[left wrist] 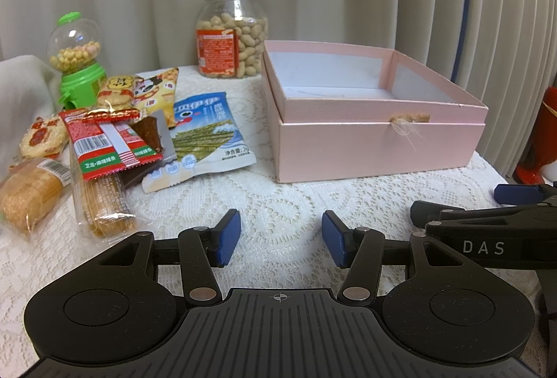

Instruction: Organize snacks

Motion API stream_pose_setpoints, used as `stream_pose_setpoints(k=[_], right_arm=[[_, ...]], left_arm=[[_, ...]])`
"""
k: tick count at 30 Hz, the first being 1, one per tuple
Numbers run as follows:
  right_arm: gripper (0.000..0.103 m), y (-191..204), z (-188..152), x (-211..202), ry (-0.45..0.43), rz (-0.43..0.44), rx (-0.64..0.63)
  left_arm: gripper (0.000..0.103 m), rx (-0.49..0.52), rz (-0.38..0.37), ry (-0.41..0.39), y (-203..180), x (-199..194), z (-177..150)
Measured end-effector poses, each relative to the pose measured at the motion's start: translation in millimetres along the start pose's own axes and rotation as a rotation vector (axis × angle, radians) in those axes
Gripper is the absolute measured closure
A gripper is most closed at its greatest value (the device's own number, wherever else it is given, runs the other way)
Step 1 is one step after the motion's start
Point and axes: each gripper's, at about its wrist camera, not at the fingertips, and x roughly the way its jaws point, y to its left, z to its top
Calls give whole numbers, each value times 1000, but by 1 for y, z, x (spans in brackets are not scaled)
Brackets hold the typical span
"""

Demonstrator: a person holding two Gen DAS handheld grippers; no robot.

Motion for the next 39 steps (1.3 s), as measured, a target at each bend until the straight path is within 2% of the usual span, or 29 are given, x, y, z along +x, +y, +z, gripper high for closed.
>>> stream_pose_setpoints(k=[13,16,19,21,25,26,29,31,34,36,39], right_arm=[[0,1,0,0,-4,3,1],[0,-1,0,-3,6,16,16],[0,1,10,-2,97,15,7],[0,2,18,0,165,12,11],[0,4,27,7,238,9,-5],[0,6,28,8,249,4,-6],[0,10,30,11,271,0,-16],[0,12,32,10,291,2,-25],[2,17,35,-1,265,7,-18],[2,23,38,-12,233,34,-21],[2,37,43,-26,184,61,-53]], left_arm=[[44,-2,2,1,1,1,0],[45,-29,-6,3,5,1,1],[47,-50,-32,18,11,1,3],[47,-3,-58,49,12,-2,6],[47,64,-90,130,10,-14,6],[53,74,-120,134,13,-18,5],[67,11,-223,177,34,-23,6],[69,-61,-266,212,53,-29,11],[69,-72,-225,173,77,-44,25],[69,-68,-161,124,98,-55,37],[69,-127,-47,77,140,-65,51]])
